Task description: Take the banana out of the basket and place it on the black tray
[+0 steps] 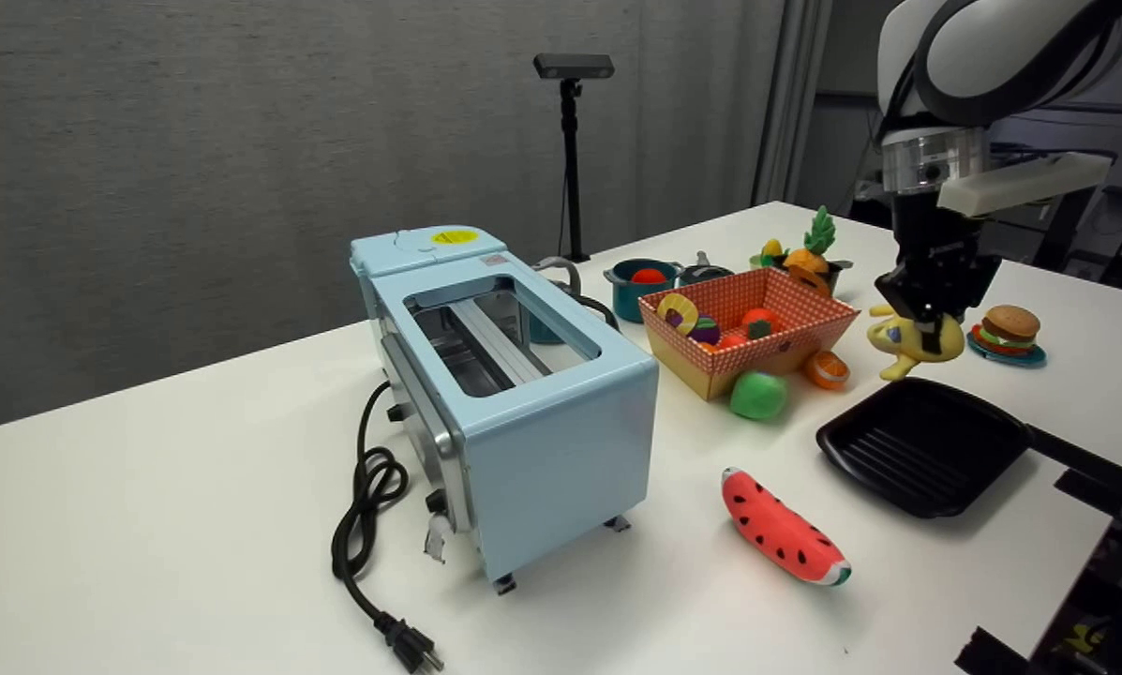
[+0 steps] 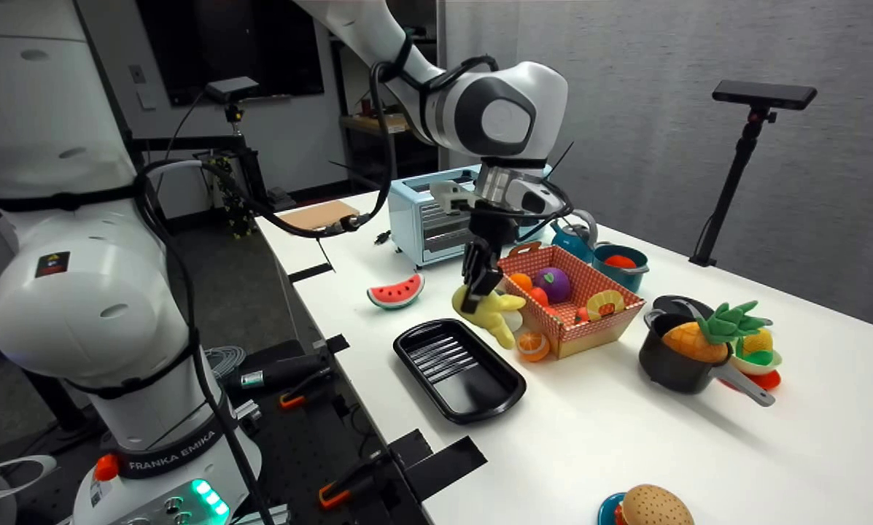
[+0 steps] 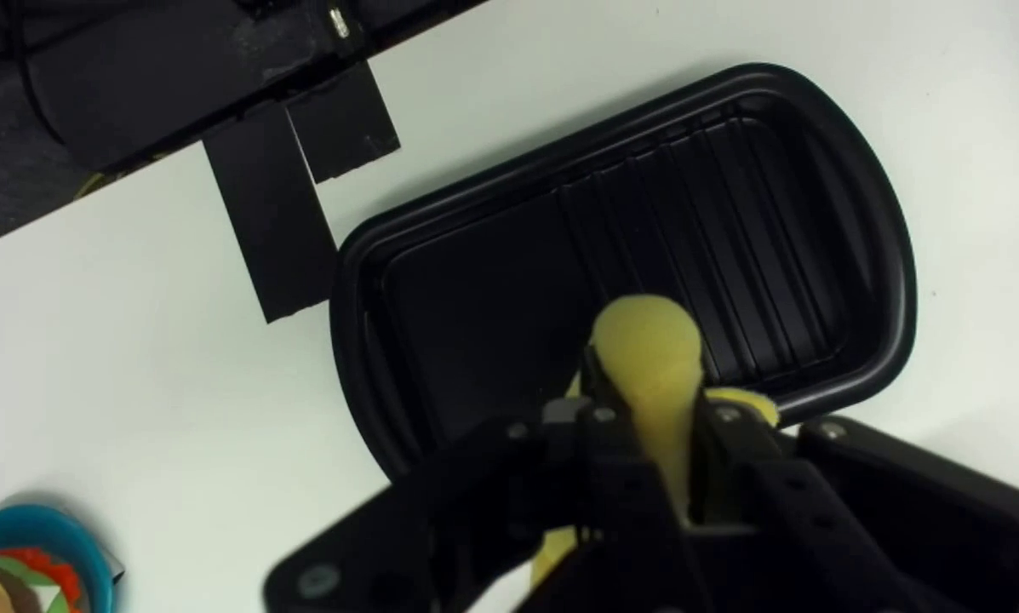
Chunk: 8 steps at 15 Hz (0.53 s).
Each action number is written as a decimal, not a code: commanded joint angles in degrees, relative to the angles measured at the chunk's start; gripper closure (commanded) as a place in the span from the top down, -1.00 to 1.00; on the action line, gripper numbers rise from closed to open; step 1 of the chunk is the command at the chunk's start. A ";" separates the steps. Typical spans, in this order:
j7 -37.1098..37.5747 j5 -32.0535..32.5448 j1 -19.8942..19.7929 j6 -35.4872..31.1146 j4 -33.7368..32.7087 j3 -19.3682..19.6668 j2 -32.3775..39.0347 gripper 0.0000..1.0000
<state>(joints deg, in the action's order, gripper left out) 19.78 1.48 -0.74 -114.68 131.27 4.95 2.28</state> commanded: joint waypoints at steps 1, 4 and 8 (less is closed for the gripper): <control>-1.16 -0.24 -1.21 -1.53 4.12 -0.27 -2.50 -0.93; -0.56 0.61 -1.27 -2.79 6.90 -0.31 -2.62 -0.93; -1.56 0.08 -1.50 -1.77 8.72 -0.15 -2.24 -0.20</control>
<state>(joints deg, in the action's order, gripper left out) 19.61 1.48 -1.22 -115.94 137.25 5.00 2.16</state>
